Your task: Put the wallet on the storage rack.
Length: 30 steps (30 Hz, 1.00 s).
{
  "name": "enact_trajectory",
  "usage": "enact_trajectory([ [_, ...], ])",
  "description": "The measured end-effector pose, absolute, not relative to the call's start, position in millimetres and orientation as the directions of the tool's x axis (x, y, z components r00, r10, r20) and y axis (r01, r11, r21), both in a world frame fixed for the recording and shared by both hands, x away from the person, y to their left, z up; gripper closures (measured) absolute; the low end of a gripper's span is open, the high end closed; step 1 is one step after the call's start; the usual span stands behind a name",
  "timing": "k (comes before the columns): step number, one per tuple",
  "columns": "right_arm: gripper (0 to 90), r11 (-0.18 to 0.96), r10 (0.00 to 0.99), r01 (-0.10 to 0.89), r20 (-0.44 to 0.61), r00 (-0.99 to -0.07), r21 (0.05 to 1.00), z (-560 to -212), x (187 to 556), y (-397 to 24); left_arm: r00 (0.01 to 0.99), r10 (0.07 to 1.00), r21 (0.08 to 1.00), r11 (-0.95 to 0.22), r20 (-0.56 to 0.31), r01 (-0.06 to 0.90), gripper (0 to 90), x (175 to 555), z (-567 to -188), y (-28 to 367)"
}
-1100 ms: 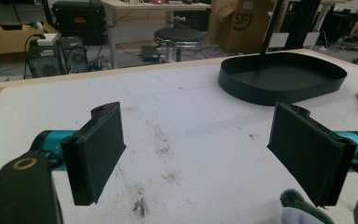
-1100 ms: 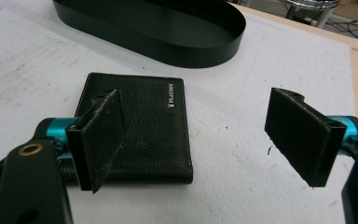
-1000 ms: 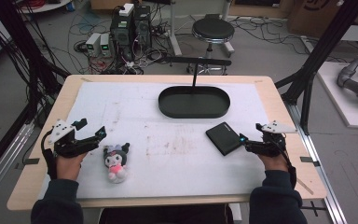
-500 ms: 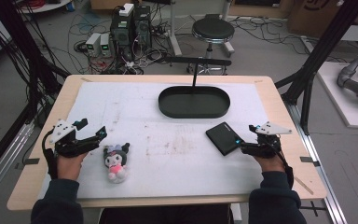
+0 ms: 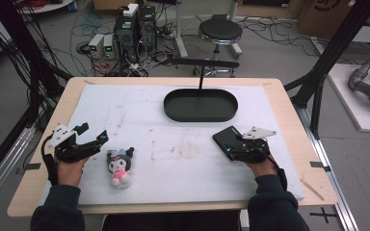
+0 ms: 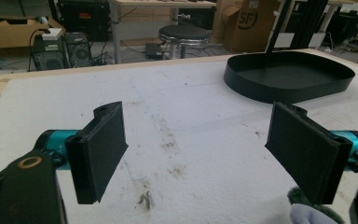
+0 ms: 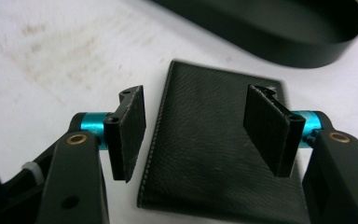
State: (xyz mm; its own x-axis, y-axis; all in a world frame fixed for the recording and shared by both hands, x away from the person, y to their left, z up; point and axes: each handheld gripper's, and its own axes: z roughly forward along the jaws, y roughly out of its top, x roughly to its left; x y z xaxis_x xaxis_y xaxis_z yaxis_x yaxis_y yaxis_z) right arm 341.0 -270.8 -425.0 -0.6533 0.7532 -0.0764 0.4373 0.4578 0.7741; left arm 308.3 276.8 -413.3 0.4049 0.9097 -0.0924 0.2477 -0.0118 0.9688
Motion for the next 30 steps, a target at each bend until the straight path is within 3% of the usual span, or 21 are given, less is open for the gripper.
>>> enact_trajectory([
  [8,39.9,0.545,0.726,0.455,-0.125,-0.676,0.705,-437,346,-253,0.403,0.911,0.968,-0.016,-0.09,0.251,19.4,308,-414,277],
  [10,51.7,0.58,0.724,0.447,-0.18,-0.666,0.681,-438,346,-250,0.402,0.911,0.968,-0.012,-0.093,0.251,19.4,308,-414,278],
  [13,55.6,0.562,0.739,0.469,-0.158,-0.655,0.682,-436,347,-252,0.403,0.91,0.967,-0.011,-0.095,0.254,19.4,307,-415,278],
  [16,77.1,0.583,0.719,0.444,-0.178,-0.672,0.68,-434,343,-248,0.404,0.91,0.967,-0.013,-0.093,0.254,19.4,306,-414,278],
  [19,83.3,0.607,0.708,0.43,-0.209,-0.675,0.668,-432,341,-244,0.403,0.91,0.967,-0.01,-0.097,0.254,19.4,306,-414,278],
  [24,86.8,0.635,0.696,0.417,-0.247,-0.674,0.651,-429,338,-240,0.399,0.911,0.967,-0.006,-0.1,0.255,19.4,306,-415,279],
  [30,87.7,0.552,0.716,0.394,-0.176,-0.676,0.734,-413,331,-248,0.397,0.912,0.966,-0.006,-0.101,0.258,19.4,306,-415,280],
])
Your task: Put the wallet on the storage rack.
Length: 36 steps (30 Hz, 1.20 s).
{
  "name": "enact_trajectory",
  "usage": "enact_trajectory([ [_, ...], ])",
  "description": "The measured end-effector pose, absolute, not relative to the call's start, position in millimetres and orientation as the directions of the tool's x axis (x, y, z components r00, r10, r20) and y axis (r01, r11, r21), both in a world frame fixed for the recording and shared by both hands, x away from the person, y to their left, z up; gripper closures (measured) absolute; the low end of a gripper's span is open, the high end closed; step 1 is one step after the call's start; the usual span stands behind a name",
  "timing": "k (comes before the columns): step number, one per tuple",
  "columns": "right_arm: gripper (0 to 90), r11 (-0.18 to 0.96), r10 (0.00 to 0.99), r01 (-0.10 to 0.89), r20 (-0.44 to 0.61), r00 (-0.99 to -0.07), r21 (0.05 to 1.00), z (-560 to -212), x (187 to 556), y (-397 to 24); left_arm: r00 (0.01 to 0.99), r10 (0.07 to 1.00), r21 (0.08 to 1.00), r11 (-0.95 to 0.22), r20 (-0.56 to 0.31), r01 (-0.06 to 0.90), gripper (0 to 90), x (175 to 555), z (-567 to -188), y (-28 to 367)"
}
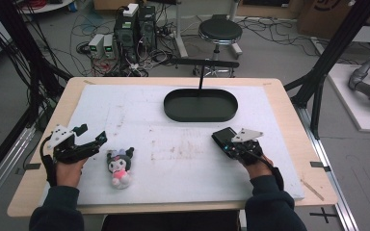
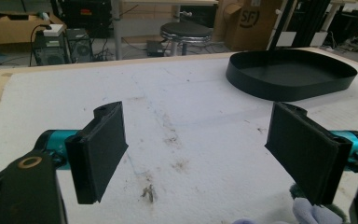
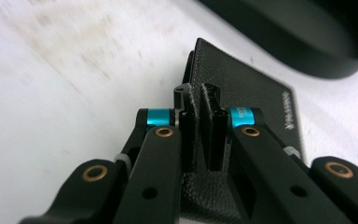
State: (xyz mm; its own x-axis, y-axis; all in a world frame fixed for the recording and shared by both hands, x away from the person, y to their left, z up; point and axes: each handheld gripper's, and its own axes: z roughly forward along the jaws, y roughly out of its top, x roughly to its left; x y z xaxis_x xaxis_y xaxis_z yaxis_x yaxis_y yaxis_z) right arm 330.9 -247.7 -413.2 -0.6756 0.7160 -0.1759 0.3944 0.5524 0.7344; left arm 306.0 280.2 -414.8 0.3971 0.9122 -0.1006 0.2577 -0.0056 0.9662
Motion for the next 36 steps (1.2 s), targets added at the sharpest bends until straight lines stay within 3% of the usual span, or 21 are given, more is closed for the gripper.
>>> enact_trajectory([
  [6,88.8,0.449,0.737,0.365,-0.107,-0.667,0.816,-394,323,-253,0.402,0.91,0.966,-0.007,-0.1,0.257,19.4,306,-415,280],
  [11,89.6,0.306,0.796,0.391,-0.008,-0.606,0.868,-378,320,-268,0.409,0.907,0.968,-0.006,-0.101,0.252,19.4,307,-414,279],
  [19,89.8,0.277,0.872,0.413,-0.047,-0.486,0.868,-381,323,-290,0.411,0.906,0.967,-0.011,-0.098,0.253,19.4,307,-414,279],
  [27,88.2,0.29,0.876,0.406,-0.07,-0.478,0.866,-384,325,-288,0.409,0.907,0.967,-0.011,-0.096,0.253,19.4,307,-414,278],
  [33,71.6,0.297,0.876,0.364,-0.1,-0.471,0.883,-383,323,-288,0.405,0.909,0.968,-0.006,-0.1,0.252,19.4,306,-414,279],
  [35,59.9,0.281,0.882,0.36,-0.092,-0.462,0.889,-382,323,-290,0.404,0.909,0.968,-0.005,-0.101,0.252,19.4,306,-414,279],
  [36,44.8,0.277,0.87,0.328,-0.091,-0.484,0.903,-382,323,-294,0.405,0.909,0.968,-0.005,-0.101,0.253,19.4,306,-414,279],
])
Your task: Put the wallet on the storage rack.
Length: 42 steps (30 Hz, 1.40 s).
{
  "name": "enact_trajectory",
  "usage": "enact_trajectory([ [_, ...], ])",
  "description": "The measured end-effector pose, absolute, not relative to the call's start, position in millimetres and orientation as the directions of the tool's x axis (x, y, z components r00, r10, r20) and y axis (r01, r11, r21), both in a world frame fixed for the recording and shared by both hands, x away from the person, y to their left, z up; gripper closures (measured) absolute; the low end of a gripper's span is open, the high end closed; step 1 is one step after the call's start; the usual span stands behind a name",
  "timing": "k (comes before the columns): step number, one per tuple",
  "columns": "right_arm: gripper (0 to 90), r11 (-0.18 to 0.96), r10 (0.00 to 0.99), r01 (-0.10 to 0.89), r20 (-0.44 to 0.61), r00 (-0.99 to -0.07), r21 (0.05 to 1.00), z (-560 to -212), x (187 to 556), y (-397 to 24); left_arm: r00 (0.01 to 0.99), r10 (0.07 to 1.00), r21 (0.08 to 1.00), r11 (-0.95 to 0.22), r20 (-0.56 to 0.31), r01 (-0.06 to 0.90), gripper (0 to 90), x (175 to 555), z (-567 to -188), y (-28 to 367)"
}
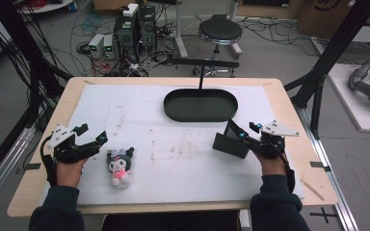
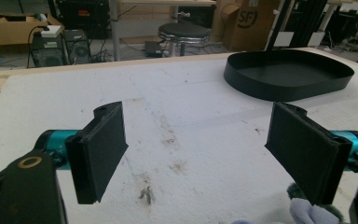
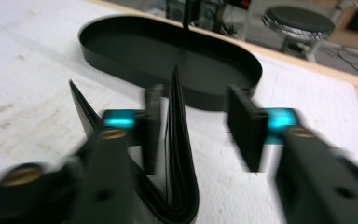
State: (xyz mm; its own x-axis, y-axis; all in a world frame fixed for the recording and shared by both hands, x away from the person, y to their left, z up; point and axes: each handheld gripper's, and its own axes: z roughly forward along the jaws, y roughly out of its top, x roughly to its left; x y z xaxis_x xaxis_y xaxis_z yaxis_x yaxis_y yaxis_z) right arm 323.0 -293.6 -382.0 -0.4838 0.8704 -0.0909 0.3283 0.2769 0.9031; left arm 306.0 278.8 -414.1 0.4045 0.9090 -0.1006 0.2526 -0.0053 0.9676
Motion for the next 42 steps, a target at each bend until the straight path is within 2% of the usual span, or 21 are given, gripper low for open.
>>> enact_trajectory([
  [1,44.8,0.277,0.87,0.328,-0.091,-0.484,0.903,-382,323,-294,0.405,0.909,0.968,-0.006,-0.1,0.252,19.4,306,-414,279],
  [2,39.5,0.277,0.854,0.306,-0.088,-0.512,0.911,-383,323,-296,0.405,0.909,0.968,-0.006,-0.1,0.252,19.4,306,-414,279],
  [3,29.2,0.279,0.818,0.285,-0.071,-0.571,0.917,-385,323,-299,0.405,0.909,0.968,-0.006,-0.1,0.252,19.4,306,-414,279],
  [5,22.8,0.309,0.778,0.28,-0.073,-0.623,0.909,-389,324,-300,0.405,0.909,0.967,-0.009,-0.098,0.254,19.4,306,-414,279],
  [9,21.0,0.358,0.75,0.314,-0.07,-0.658,0.879,-397,327,-297,0.409,0.907,0.967,-0.01,-0.098,0.254,19.4,307,-414,278],
  [13,21.1,0.335,0.754,0.347,-0.028,-0.656,0.876,-405,332,-296,0.411,0.906,0.967,-0.012,-0.097,0.253,19.4,307,-414,277],
  [15,25.7,0.337,0.752,0.371,-0.01,-0.66,0.865,-413,336,-293,0.411,0.907,0.967,-0.016,-0.094,0.255,19.4,307,-414,277],
  [18,27.2,0.354,0.752,0.377,-0.021,-0.658,0.856,-416,338,-290,0.412,0.906,0.967,-0.017,-0.093,0.255,19.4,307,-414,277],
  [21,35.1,0.359,0.754,0.383,-0.022,-0.657,0.851,-419,341,-288,0.409,0.908,0.967,-0.014,-0.096,0.256,19.4,307,-414,277],
  [22,44.0,0.353,0.756,0.394,-0.01,-0.654,0.849,-419,343,-288,0.41,0.907,0.967,-0.016,-0.094,0.256,19.4,307,-415,277],
  [23,44.0,0.353,0.756,0.394,-0.01,-0.654,0.849,-419,343,-288,0.41,0.907,0.967,-0.016,-0.094,0.256,19.4,307,-415,277],
  [24,49.5,0.348,0.756,0.395,-0.005,-0.655,0.85,-419,343,-289,0.408,0.908,0.967,-0.017,-0.092,0.256,19.4,306,-415,278],
  [25,57.2,0.35,0.752,0.391,-0.006,-0.659,0.851,-419,343,-290,0.408,0.908,0.967,-0.014,-0.094,0.255,19.4,306,-415,278],
  [26,69.4,0.338,0.749,0.392,0.009,-0.663,0.855,-418,343,-292,0.408,0.908,0.967,-0.014,-0.095,0.256,19.4,306,-415,278],
  [29,76.1,0.32,0.743,0.38,0.019,-0.669,0.868,-415,340,-292,0.406,0.909,0.966,-0.014,-0.096,0.258,19.4,306,-415,278],
  [34,76.9,0.259,0.765,0.397,0.064,-0.641,0.88,-410,340,-295,0.405,0.909,0.966,-0.016,-0.094,0.26,19.5,305,-415,278],
  [38,77.0,0.16,0.789,0.408,0.132,-0.601,0.899,-400,343,-300,0.404,0.91,0.966,-0.016,-0.094,0.26,19.7,305,-415,278],
  [42,77.0,0.165,0.799,0.392,0.11,-0.591,0.905,-392,345,-298,0.404,0.91,0.966,-0.014,-0.095,0.26,19.7,305,-415,278],
])
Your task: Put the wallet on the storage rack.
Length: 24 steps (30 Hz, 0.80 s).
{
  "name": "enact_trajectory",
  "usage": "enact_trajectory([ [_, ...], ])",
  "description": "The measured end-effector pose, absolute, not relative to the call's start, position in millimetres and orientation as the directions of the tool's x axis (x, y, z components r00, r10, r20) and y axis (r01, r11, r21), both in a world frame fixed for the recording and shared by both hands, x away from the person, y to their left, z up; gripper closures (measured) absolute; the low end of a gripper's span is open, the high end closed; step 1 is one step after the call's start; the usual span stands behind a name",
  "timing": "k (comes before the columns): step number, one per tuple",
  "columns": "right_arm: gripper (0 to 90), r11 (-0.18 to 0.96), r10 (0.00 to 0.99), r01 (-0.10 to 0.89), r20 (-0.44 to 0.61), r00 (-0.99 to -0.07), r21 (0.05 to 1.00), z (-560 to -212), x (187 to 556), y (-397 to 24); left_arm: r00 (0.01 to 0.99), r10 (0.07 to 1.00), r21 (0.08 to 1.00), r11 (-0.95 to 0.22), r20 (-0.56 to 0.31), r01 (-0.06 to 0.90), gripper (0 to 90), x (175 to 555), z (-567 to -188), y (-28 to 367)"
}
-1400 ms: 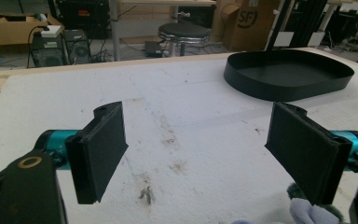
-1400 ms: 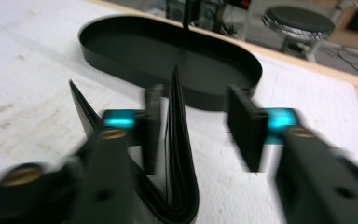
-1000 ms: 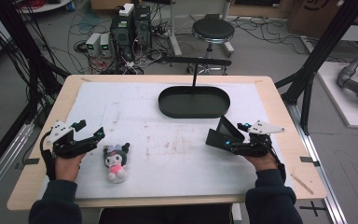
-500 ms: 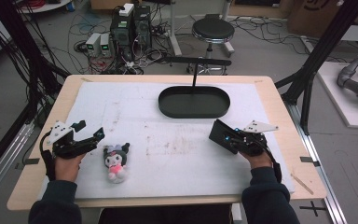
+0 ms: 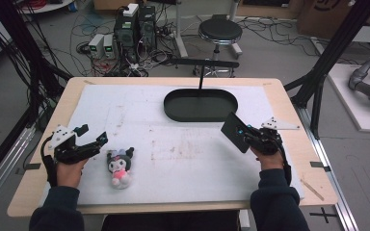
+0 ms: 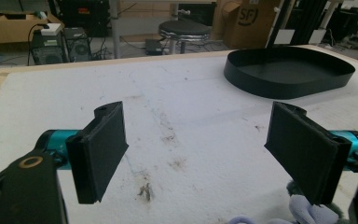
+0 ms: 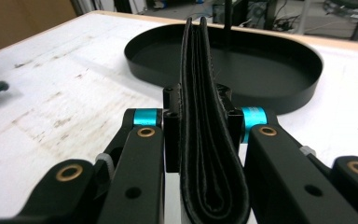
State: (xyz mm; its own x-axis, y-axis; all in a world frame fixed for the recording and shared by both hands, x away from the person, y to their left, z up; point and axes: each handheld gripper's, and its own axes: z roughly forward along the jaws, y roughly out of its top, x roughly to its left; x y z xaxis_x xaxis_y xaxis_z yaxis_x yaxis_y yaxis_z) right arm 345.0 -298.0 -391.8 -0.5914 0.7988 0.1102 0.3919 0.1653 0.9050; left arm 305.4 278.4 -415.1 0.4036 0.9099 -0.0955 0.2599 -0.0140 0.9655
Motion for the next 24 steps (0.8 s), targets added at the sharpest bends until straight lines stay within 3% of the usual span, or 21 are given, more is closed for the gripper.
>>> enact_trajectory([
  [12,77.4,0.142,0.841,0.37,0.086,-0.535,0.918,-366,393,-265,0.41,0.907,0.964,-0.012,-0.101,0.265,19.7,307,-416,279],
  [24,77.2,0.152,0.877,0.369,0.047,-0.478,0.917,-374,450,-234,0.409,0.907,0.963,-0.009,-0.105,0.268,19.7,310,-418,281],
])
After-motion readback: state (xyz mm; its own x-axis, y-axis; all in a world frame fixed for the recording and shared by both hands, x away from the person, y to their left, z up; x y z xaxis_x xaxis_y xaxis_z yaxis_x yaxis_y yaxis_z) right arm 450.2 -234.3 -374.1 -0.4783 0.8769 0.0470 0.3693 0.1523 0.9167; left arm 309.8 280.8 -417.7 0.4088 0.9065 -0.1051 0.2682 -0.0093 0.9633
